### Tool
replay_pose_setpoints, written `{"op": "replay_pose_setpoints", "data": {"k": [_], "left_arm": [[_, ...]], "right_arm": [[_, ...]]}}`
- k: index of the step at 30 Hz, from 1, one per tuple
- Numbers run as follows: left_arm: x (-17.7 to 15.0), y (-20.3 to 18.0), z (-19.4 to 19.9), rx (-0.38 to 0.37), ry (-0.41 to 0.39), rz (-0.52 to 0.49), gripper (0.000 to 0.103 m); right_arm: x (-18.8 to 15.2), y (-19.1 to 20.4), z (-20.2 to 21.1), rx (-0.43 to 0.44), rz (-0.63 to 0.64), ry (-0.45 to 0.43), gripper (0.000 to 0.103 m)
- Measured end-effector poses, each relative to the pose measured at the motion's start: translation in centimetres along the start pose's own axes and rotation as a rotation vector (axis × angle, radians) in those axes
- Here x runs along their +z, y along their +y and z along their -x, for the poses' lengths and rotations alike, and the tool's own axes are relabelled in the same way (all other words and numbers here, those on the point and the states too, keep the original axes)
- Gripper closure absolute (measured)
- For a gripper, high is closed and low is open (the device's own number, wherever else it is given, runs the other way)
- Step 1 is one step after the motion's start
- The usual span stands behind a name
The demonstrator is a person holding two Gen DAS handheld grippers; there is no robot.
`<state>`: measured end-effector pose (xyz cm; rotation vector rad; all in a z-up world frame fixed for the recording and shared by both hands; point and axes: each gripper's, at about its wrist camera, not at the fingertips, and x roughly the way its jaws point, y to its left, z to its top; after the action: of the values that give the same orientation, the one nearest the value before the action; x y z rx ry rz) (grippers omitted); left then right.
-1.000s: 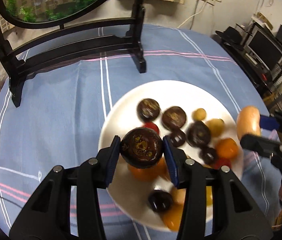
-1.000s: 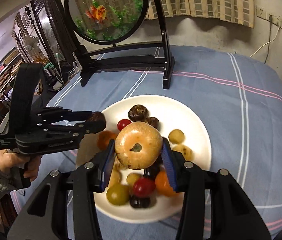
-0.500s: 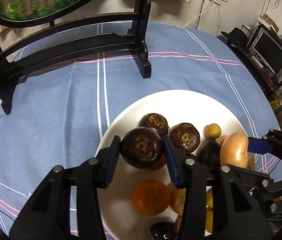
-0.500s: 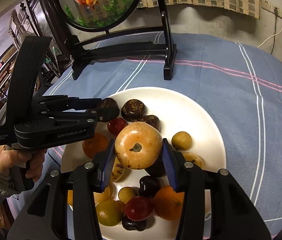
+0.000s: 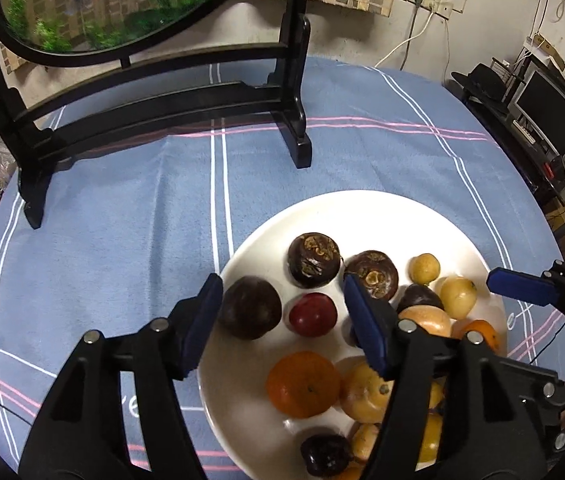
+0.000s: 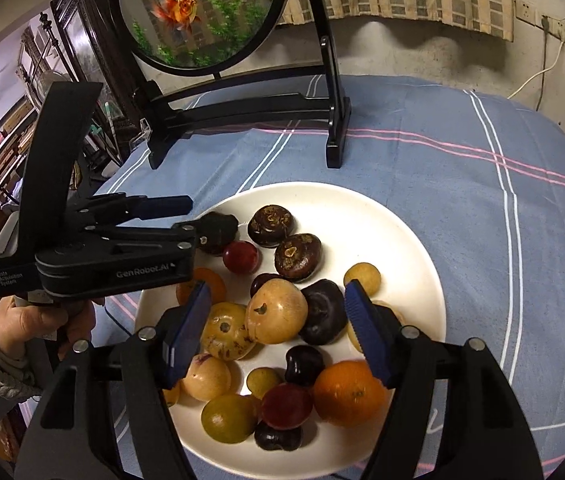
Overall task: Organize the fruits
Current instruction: 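Carry both fruits over the plate and open both tools to release them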
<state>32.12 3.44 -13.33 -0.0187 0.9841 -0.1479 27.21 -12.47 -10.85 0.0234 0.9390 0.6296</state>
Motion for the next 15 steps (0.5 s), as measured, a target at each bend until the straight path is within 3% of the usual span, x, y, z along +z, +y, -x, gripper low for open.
{"op": "replay_pose_setpoints", "data": {"k": [2,7,10,12,15], "left_arm": [[-0.1,-0.2,0.9,0.008,-0.009,0.001,0.027],[-1.0,-0.8,4.8,0.024,-0.045,0.008,0.014],[-2.0,-1.3,7.3,0.022,-0.054,0.023,0.013],[-3.2,-1.8,9.2,0.039,-0.063,0.036,0.007],[-5.3,-2.5,12.0,0.069,-0.072,0.056,0.002]], "right_arm": [[-0.1,0.1,0.6,-0.003,-0.003,-0.006,0.033],[-0.9,0.9,3.2,-0.007,-0.011,-0.030,0.033],[-2.0,1.7,5.1,-0.012,-0.017,-0.029,0.031],[-3.0,2.3,6.2,-0.021,-0.026,-0.023,0.029],[-4.9,3.1,8.3,-0.080,-0.053,-0.013,0.009]]}}
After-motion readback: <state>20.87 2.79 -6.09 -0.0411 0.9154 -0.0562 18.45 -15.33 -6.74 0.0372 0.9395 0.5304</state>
